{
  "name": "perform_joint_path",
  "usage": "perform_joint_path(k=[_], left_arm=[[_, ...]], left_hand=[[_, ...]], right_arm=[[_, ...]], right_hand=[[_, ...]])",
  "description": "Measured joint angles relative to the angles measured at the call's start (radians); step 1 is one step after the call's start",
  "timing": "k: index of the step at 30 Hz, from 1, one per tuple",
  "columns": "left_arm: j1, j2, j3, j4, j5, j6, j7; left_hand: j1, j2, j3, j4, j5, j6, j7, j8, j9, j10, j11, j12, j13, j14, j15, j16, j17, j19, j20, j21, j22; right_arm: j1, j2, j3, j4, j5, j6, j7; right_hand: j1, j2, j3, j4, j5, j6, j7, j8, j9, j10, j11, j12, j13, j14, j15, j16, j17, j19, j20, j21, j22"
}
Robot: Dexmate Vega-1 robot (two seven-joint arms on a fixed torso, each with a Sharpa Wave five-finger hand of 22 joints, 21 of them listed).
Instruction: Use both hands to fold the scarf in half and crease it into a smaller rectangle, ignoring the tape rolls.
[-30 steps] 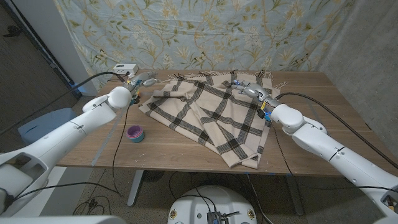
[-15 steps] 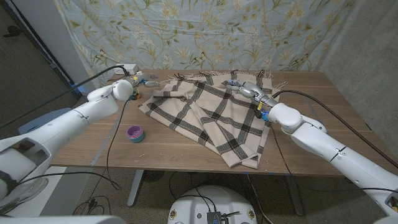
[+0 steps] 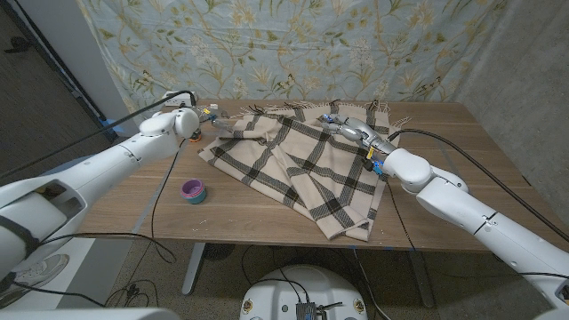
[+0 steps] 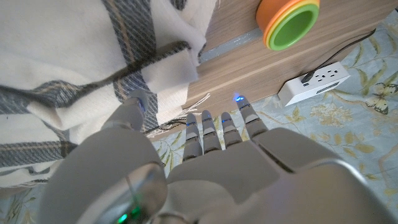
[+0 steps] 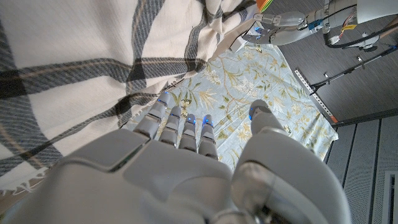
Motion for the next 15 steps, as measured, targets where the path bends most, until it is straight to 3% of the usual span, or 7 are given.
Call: perform_joint_path(k=[9, 15], left_arm=[[-0.052, -0.024, 0.061, 0.024, 0.124, -0.003, -0.087], [-0.089, -0.052, 0.101, 0.055, 0.197, -0.015, -0.132]], left_hand=[[0.044, -0.044, -0.021, 0.001, 0.018, -0.020, 0.012, -0.012, 0.001, 0.004, -0.004, 0.000, 0.000, 0.000, 0.000, 0.000, 0.000, 0.000, 0.000, -0.008, 0.000], [0.077, -0.072, -0.041, 0.012, 0.033, -0.012, 0.005, -0.013, 0.001, 0.034, -0.029, 0.000, 0.002, 0.025, -0.024, 0.003, 0.000, 0.004, -0.004, -0.008, 0.000]], right_arm=[[-0.011, -0.002, 0.007, -0.006, 0.000, 0.004, -0.005], [-0.013, -0.002, 0.010, -0.006, 0.002, 0.013, -0.005]], right_hand=[[0.000, 0.000, -0.004, 0.004, 0.000, 0.005, 0.005, 0.000, 0.000, 0.000, 0.000, 0.000, 0.000, 0.002, 0.002, 0.000, 0.005, 0.005, 0.005, 0.000, 0.000], [0.000, 0.000, -0.004, 0.004, 0.000, 0.005, 0.005, 0.000, 0.000, 0.009, 0.002, -0.005, 0.000, 0.005, 0.005, 0.000, 0.005, 0.005, 0.005, 0.000, 0.000]])
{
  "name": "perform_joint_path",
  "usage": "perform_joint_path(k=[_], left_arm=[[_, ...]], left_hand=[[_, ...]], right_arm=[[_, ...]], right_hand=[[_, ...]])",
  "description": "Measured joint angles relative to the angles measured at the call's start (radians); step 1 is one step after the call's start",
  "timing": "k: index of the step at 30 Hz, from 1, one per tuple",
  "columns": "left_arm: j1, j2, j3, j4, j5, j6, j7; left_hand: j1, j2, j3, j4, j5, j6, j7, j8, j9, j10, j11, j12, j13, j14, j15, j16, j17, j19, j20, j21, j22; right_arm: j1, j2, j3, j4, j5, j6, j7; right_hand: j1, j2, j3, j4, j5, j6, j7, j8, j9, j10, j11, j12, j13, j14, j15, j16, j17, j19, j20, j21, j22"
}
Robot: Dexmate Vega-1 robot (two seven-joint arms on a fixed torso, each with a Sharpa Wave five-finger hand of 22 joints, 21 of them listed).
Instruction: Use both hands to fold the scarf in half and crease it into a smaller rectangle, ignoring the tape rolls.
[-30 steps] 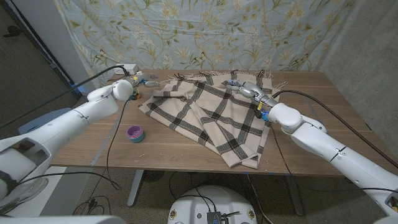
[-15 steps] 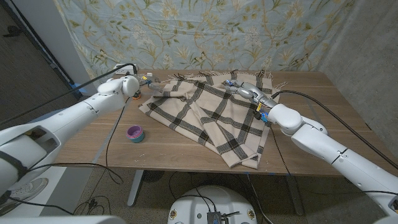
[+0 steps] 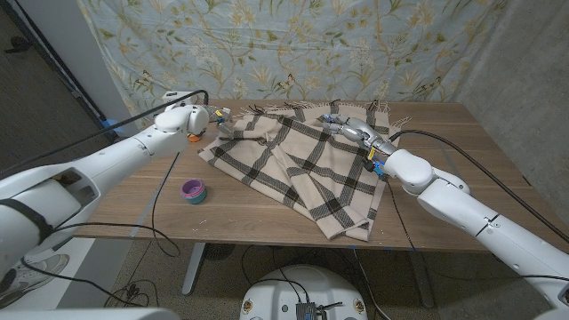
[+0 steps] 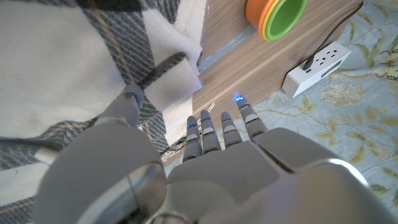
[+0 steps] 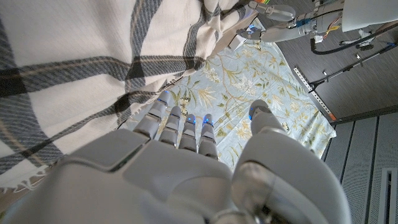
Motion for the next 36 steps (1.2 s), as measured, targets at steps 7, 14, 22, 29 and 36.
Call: perform_joint_path(k=[7, 14, 22, 29, 36], left_arm=[[-0.026, -0.027, 0.029, 0.038, 0.050, -0.022, -0.029], [-0.036, -0.049, 0.040, 0.077, 0.061, -0.066, -0.017], [-0.011, -0.055, 0.033, 0.095, 0.053, -0.105, 0.067], [0.019, -0.060, 0.031, 0.110, 0.063, -0.117, 0.165], [0.056, -0.059, 0.020, 0.113, 0.073, -0.115, 0.284]], left_hand=[[0.063, 0.011, -0.032, 0.014, 0.010, -0.003, -0.022, -0.004, 0.005, 0.024, -0.021, 0.000, 0.002, 0.122, -0.056, 0.033, 0.003, 0.050, -0.009, 0.003, 0.003], [0.140, 0.049, -0.078, 0.020, 0.010, 0.092, -0.070, 0.014, 0.005, 0.121, -0.064, 0.019, 0.002, 0.287, -0.086, 0.073, 0.010, 0.169, -0.073, 0.052, 0.010], [0.217, 0.105, -0.105, 0.015, -0.009, 0.230, -0.082, 0.048, 0.012, 0.257, -0.096, 0.049, 0.007, 0.414, -0.090, 0.109, 0.013, 0.275, -0.111, 0.105, 0.017], [0.469, 0.209, -0.082, -0.009, -0.051, 0.425, -0.103, 0.095, 0.016, 0.429, -0.096, 0.083, 0.019, 0.630, -0.107, 0.218, 0.072, 0.402, -0.145, 0.224, 0.040], [0.456, 0.269, -0.114, 0.140, -0.030, 0.646, -0.040, 0.164, 0.043, 0.718, -0.071, 0.207, 0.103, 0.890, -0.180, 0.373, 0.194, 0.462, -0.126, 0.382, 0.079]], right_arm=[[-0.006, 0.001, 0.004, 0.001, 0.004, 0.005, 0.000], [-0.013, -0.002, 0.010, 0.001, 0.009, 0.007, 0.000], [-0.017, -0.006, 0.015, -0.002, 0.014, 0.011, 0.001], [-0.020, -0.011, 0.018, -0.007, 0.016, 0.012, 0.004], [-0.030, -0.029, 0.020, -0.045, -0.008, -0.024, -0.014]], right_hand=[[0.000, 0.000, 0.000, 0.000, 0.000, 0.005, -0.005, 0.000, 0.000, 0.002, -0.002, 0.000, 0.000, 0.000, 0.000, 0.000, 0.000, 0.000, 0.000, 0.000, 0.000], [0.000, 0.000, -0.004, 0.004, 0.000, 0.005, -0.005, 0.000, 0.000, 0.002, -0.002, 0.000, 0.000, 0.005, -0.006, 0.000, 0.000, 0.000, 0.000, 0.000, 0.000], [0.000, 0.000, -0.004, 0.004, 0.000, 0.011, 0.000, 0.000, 0.000, 0.001, -0.002, 0.000, 0.000, 0.009, -0.002, 0.000, 0.000, 0.000, 0.000, 0.000, 0.000], [0.000, 0.000, -0.007, 0.007, 0.000, 0.011, 0.000, 0.000, 0.000, 0.007, 0.004, 0.000, 0.000, 0.009, -0.002, 0.000, 0.004, 0.000, 0.000, 0.000, 0.000], [-0.011, -0.011, -0.013, 0.013, -0.004, 0.022, -0.003, 0.000, 0.000, 0.032, 0.004, 0.000, 0.000, 0.033, 0.000, 0.006, 0.003, 0.015, 0.014, 0.000, 0.000]])
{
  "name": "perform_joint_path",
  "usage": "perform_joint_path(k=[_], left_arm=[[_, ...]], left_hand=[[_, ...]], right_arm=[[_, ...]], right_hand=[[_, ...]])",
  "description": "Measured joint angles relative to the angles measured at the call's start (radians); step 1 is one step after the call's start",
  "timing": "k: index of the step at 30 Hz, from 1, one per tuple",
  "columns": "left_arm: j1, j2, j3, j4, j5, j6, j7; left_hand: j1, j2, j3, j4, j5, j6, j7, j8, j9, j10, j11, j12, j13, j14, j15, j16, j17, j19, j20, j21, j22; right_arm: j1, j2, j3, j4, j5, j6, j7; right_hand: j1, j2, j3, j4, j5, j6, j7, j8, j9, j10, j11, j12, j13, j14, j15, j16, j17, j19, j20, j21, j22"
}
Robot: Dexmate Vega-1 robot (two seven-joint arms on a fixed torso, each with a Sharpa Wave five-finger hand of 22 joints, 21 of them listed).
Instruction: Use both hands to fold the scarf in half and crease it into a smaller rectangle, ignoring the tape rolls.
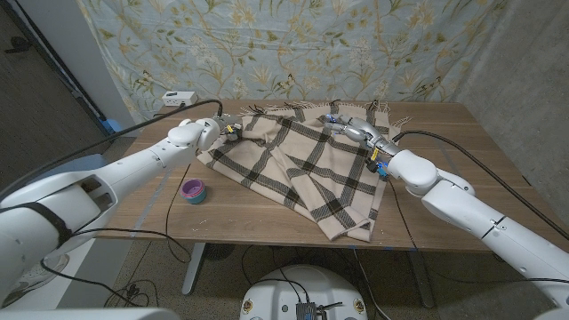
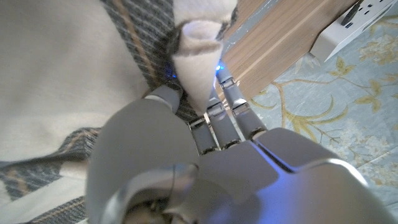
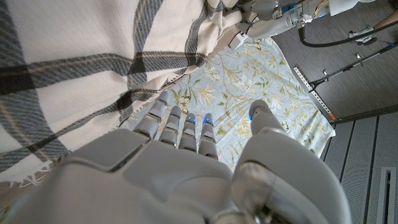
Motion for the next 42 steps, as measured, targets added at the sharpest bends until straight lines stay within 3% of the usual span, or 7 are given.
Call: perform_joint_path(k=[3, 7, 16, 21, 24, 30, 42], left_arm=[[0.020, 0.009, -0.011, -0.015, 0.004, 0.012, 0.057], [0.042, 0.026, -0.031, -0.050, 0.007, 0.023, 0.093], [0.079, 0.054, -0.072, -0.115, 0.006, 0.044, 0.154], [0.092, 0.065, -0.092, -0.145, 0.005, 0.047, 0.164], [0.093, 0.070, -0.096, -0.159, 0.014, 0.048, 0.159], [0.093, 0.071, -0.107, -0.169, 0.022, 0.046, 0.154], [0.085, 0.045, -0.111, -0.183, 0.089, 0.102, 0.192]], left_hand=[[-0.016, -0.005, -0.001, 0.031, 0.024, 0.006, 0.018, 0.010, 0.022, 0.047, -0.023, 0.069, 0.067, 0.024, -0.016, 0.017, 0.039, -0.014, 0.014, 0.028, 0.007], [-0.027, -0.004, -0.002, 0.043, 0.042, 0.004, 0.020, 0.024, 0.049, 0.044, -0.036, 0.113, 0.120, 0.024, -0.017, 0.017, 0.071, -0.032, 0.019, 0.044, 0.009], [-0.027, -0.004, 0.006, 0.052, 0.064, 0.008, 0.016, 0.026, 0.078, 0.025, -0.050, 0.181, 0.208, 0.024, -0.017, 0.017, 0.114, -0.049, 0.023, 0.071, 0.012], [-0.027, -0.004, 0.006, 0.052, 0.065, 0.008, 0.016, 0.026, 0.078, 0.022, -0.050, 0.198, 0.233, 0.024, -0.017, 0.017, 0.126, -0.054, 0.028, 0.079, 0.012], [-0.027, -0.004, 0.006, 0.052, 0.072, 0.008, 0.016, 0.026, 0.078, 0.017, -0.052, 0.211, 0.248, 0.024, -0.017, 0.017, 0.134, -0.065, 0.028, 0.085, 0.012], [-0.023, -0.007, 0.006, 0.052, 0.072, 0.008, 0.016, 0.026, 0.078, 0.017, -0.052, 0.239, 0.282, 0.024, -0.017, 0.017, 0.156, -0.065, 0.028, 0.102, 0.012], [-0.005, -0.025, 0.023, 0.035, 0.068, 0.006, 0.018, 0.027, 0.131, 0.012, -0.054, 0.309, 0.361, 0.082, -0.043, 0.040, 0.207, -0.054, 0.029, 0.162, 0.016]], right_arm=[[-0.006, -0.010, -0.002, -0.026, -0.026, -0.033, -0.016], [-0.015, -0.027, -0.012, -0.069, -0.075, -0.100, -0.041], [-0.039, -0.079, -0.063, -0.191, -0.199, -0.236, -0.070], [-0.063, -0.102, -0.090, -0.265, -0.292, -0.334, -0.089], [-0.078, -0.112, -0.105, -0.306, -0.346, -0.398, -0.104], [-0.115, -0.126, -0.131, -0.379, -0.448, -0.509, -0.137], [-0.168, -0.144, -0.173, -0.469, -0.579, -0.620, -0.147]], right_hand=[[-0.034, -0.047, -0.034, 0.007, -0.008, 0.005, 0.005, -0.005, 0.000, 0.029, 0.003, 0.004, 0.002, 0.036, -0.003, 0.009, 0.001, 0.027, 0.002, 0.005, 0.000], [-0.062, -0.083, -0.064, 0.014, -0.008, 0.027, 0.013, -0.005, 0.000, 0.081, 0.012, 0.017, 0.005, 0.083, -0.019, 0.025, 0.002, 0.048, -0.001, 0.008, 0.005], [-0.017, -0.114, -0.069, -0.019, 0.008, 0.102, 0.023, 0.007, 0.005, 0.166, 0.009, 0.040, 0.010, 0.141, -0.063, 0.038, 0.007, 0.062, -0.005, 0.008, 0.002], [-0.001, -0.129, -0.075, -0.025, 0.014, 0.128, 0.020, 0.015, 0.005, 0.179, -0.001, 0.042, 0.010, 0.154, -0.074, 0.048, 0.012, 0.079, -0.022, 0.012, 0.005], [0.030, -0.131, -0.071, -0.029, 0.027, 0.152, 0.019, 0.015, 0.005, 0.201, -0.015, 0.053, 0.014, 0.193, -0.083, 0.066, 0.022, 0.114, -0.027, 0.026, 0.010], [0.133, -0.099, -0.054, -0.045, 0.052, 0.249, 0.016, 0.040, 0.009, 0.303, -0.024, 0.098, 0.028, 0.291, -0.117, 0.127, 0.061, 0.183, -0.043, 0.050, 0.014], [0.184, -0.096, -0.050, -0.041, 0.056, 0.286, 0.007, 0.043, 0.009, 0.327, -0.027, 0.110, 0.033, 0.291, -0.125, 0.138, 0.080, 0.200, -0.046, 0.058, 0.014]])
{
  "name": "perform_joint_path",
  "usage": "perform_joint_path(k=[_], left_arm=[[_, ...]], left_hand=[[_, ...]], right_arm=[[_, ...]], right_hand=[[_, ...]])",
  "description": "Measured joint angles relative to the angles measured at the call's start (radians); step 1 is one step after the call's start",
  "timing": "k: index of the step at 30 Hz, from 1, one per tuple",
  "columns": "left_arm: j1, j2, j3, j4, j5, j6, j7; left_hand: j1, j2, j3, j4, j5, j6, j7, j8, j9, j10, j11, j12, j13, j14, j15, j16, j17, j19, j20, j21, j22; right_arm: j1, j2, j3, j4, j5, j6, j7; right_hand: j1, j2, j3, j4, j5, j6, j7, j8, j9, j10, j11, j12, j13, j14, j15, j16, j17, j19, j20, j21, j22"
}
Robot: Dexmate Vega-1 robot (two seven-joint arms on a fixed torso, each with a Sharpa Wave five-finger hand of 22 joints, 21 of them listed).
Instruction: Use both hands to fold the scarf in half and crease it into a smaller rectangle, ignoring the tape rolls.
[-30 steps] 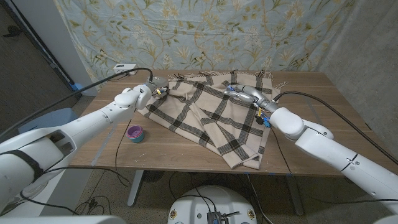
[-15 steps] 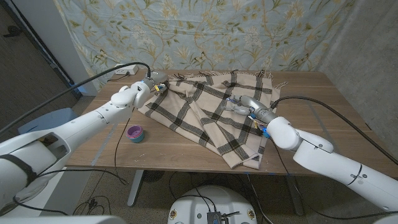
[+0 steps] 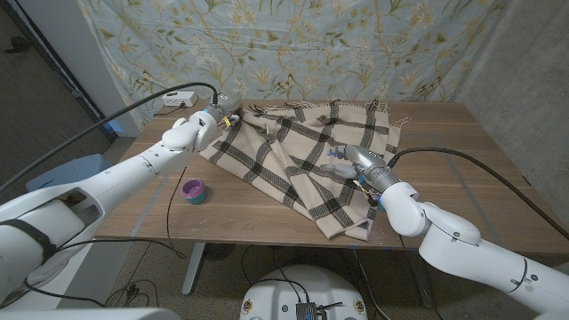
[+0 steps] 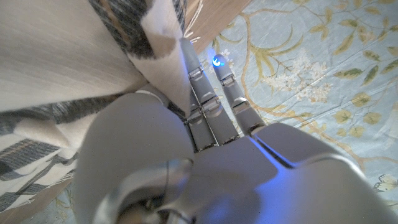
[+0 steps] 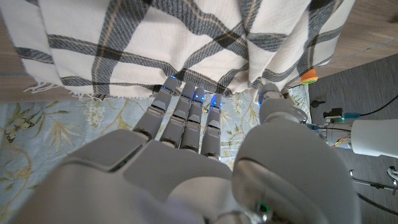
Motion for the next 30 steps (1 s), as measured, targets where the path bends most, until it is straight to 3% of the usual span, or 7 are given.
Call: perform_joint_path(k=[14, 16, 20, 24, 30], left_arm=[[-0.008, -0.033, 0.000, -0.015, 0.045, 0.082, 0.032], [-0.008, -0.037, 0.000, -0.019, 0.046, 0.089, 0.035], [-0.008, -0.040, 0.000, -0.024, 0.047, 0.096, 0.040], [-0.008, -0.041, 0.000, -0.032, 0.046, 0.101, 0.048], [0.000, -0.037, -0.008, -0.049, 0.038, 0.102, 0.056]], left_hand=[[0.009, -0.009, 0.009, -0.009, -0.023, 0.000, 0.000, 0.012, 0.001, 0.006, 0.006, 0.029, 0.031, 0.034, -0.015, 0.010, 0.018, 0.015, -0.004, 0.043, 0.005], [0.009, -0.009, 0.013, -0.013, -0.029, 0.000, 0.000, 0.012, 0.003, 0.006, 0.006, 0.030, 0.033, 0.034, -0.015, 0.010, 0.022, 0.015, -0.005, 0.047, 0.005], [0.009, -0.009, 0.013, -0.013, -0.038, 0.000, 0.000, 0.012, 0.003, 0.009, 0.008, 0.030, 0.037, 0.034, -0.015, 0.010, 0.026, 0.015, -0.005, 0.057, 0.009], [0.009, -0.009, 0.013, -0.013, -0.039, -0.002, 0.002, 0.021, 0.003, 0.013, 0.010, 0.030, 0.039, 0.034, -0.015, 0.010, 0.027, 0.015, -0.005, 0.060, 0.009], [0.009, -0.009, 0.018, -0.018, -0.046, -0.002, 0.002, 0.023, 0.003, 0.013, 0.010, 0.030, 0.043, 0.034, -0.015, 0.006, 0.032, 0.007, -0.005, 0.071, 0.009]], right_arm=[[-0.010, 0.008, -0.092, -0.048, -0.141, -0.140, 0.074], [-0.011, 0.012, -0.109, -0.053, -0.165, -0.161, 0.088], [-0.008, 0.019, -0.141, -0.058, -0.196, -0.191, 0.112], [0.000, 0.025, -0.170, -0.061, -0.234, -0.238, 0.148], [0.019, 0.032, -0.217, -0.062, -0.285, -0.314, 0.207]], right_hand=[[0.029, -0.006, 0.004, -0.004, 0.000, 0.014, -0.003, 0.000, -0.002, 0.000, 0.000, 0.000, 0.000, -0.002, -0.002, 0.000, 0.009, -0.012, 0.004, -0.005, 0.000], [0.035, -0.011, 0.004, -0.004, 0.000, 0.013, -0.004, -0.009, -0.002, -0.010, -0.010, -0.002, 0.000, -0.018, -0.003, 0.000, 0.013, -0.027, 0.004, -0.012, 0.000], [0.041, -0.018, -0.010, 0.010, 0.004, -0.023, -0.014, -0.032, 0.001, -0.055, -0.015, -0.021, 0.000, -0.068, -0.001, -0.015, 0.023, -0.060, 0.009, -0.024, 0.000], [0.041, -0.018, -0.023, 0.023, 0.004, -0.029, -0.014, -0.036, 0.001, -0.074, -0.009, -0.028, 0.000, -0.088, 0.010, -0.022, 0.028, -0.078, 0.010, -0.031, 0.000], [-0.022, -0.027, -0.061, 0.061, 0.004, -0.076, -0.003, -0.061, 0.001, -0.141, -0.003, -0.059, 0.000, -0.157, 0.021, -0.052, 0.042, -0.126, 0.018, -0.047, 0.000]])
